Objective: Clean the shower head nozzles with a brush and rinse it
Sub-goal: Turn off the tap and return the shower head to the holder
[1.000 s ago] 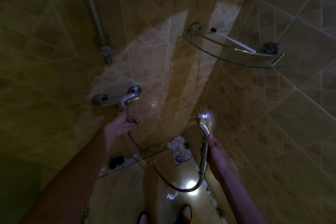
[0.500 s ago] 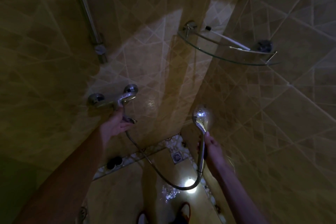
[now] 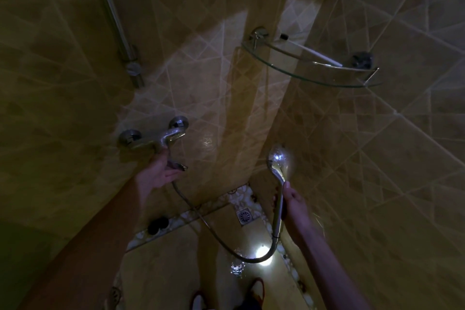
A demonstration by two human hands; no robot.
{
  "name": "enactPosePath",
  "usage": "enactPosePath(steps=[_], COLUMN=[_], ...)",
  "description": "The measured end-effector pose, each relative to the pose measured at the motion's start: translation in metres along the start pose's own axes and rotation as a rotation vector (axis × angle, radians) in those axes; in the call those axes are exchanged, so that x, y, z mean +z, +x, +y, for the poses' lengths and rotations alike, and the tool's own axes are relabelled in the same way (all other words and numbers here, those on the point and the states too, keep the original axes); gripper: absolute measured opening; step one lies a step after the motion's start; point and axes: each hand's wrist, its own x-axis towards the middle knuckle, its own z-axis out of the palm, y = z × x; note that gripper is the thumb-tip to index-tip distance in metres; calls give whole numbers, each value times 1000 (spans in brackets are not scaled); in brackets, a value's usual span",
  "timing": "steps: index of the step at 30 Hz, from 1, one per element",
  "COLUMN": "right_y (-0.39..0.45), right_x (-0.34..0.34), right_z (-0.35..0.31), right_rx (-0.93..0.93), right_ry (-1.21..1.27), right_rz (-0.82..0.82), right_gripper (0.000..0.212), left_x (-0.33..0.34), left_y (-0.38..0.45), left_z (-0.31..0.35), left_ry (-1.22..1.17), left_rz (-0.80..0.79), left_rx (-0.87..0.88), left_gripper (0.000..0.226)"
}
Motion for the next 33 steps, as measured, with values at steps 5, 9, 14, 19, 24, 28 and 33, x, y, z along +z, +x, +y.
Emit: enactPosePath(steps=[5,9,14,19,24,28,33], right_y=[3,4,6,7,7,5,1], right_x=[-1,-1,-2,-2,-1,-1,1], right_z=[3,4,4,5,3,1,-3], right_rx=[4,4,-1,7,0,8,19], right_ry=[17,11,-1,7,8,4,12], right_rz=[0,0,-10,-16,-19,-18,7], right_gripper=[37,38,40,38,37,36,32], left_x=[1,0,0,1,0,-2,-3], left_y=[-1,-3,-3,-3,-3,-2,-5], left_z=[0,-1,0,0,0,0,0], left_ry=[-8,-13,-11,0,6,4,5], left_rz=[1,-17,-4,-3,-4,-2,-18], left_rx=[6,7,3,10,13,4,-7], left_gripper=[58,58,61,60,61,64,67])
